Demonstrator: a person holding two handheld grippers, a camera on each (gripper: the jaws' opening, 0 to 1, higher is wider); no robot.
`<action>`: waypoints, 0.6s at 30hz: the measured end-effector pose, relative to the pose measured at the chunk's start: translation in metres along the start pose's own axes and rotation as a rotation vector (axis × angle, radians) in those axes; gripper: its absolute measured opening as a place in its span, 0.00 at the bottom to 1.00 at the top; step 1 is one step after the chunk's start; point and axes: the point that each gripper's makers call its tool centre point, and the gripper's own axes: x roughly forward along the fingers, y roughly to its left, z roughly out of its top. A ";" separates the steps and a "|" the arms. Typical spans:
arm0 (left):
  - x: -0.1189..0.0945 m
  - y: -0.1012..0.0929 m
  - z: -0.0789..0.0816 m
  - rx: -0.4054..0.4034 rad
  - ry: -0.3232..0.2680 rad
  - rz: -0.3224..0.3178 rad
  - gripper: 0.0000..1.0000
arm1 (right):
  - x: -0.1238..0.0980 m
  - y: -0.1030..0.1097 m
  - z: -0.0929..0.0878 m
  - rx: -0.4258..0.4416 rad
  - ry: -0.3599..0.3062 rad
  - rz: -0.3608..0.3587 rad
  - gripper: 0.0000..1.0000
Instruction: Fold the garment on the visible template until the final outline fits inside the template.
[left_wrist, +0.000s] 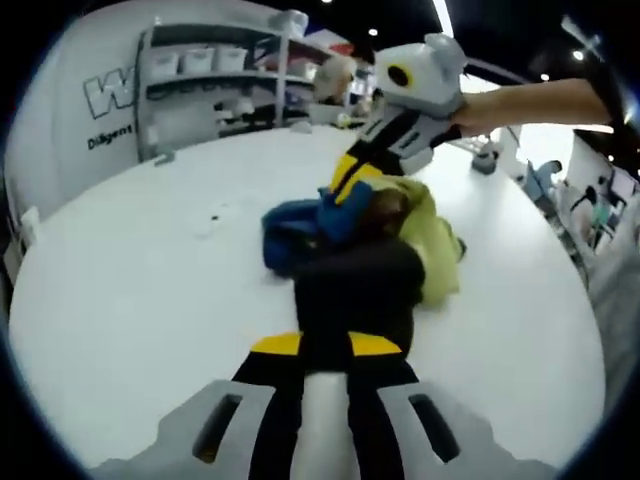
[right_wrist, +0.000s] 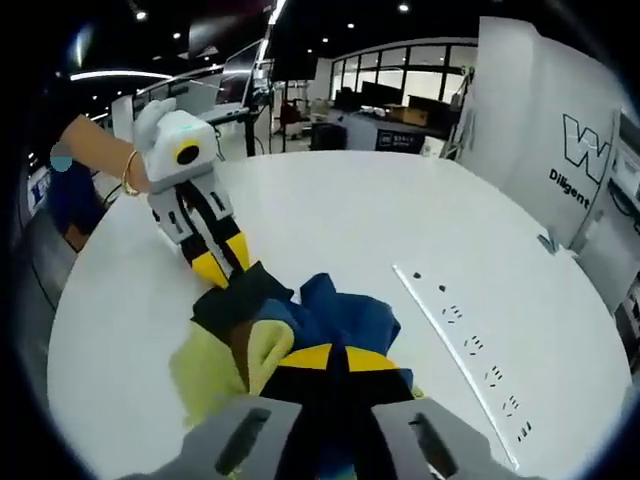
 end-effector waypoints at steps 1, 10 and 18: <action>0.000 -0.001 0.000 -0.003 0.001 -0.003 0.04 | -0.001 0.001 0.000 -0.002 0.000 0.005 0.00; -0.013 -0.004 0.010 -0.015 -0.025 0.019 0.00 | -0.039 -0.006 0.009 0.048 -0.079 -0.063 0.00; -0.029 -0.011 0.023 -0.018 -0.055 0.022 0.00 | -0.072 -0.007 0.011 0.067 -0.099 -0.115 0.00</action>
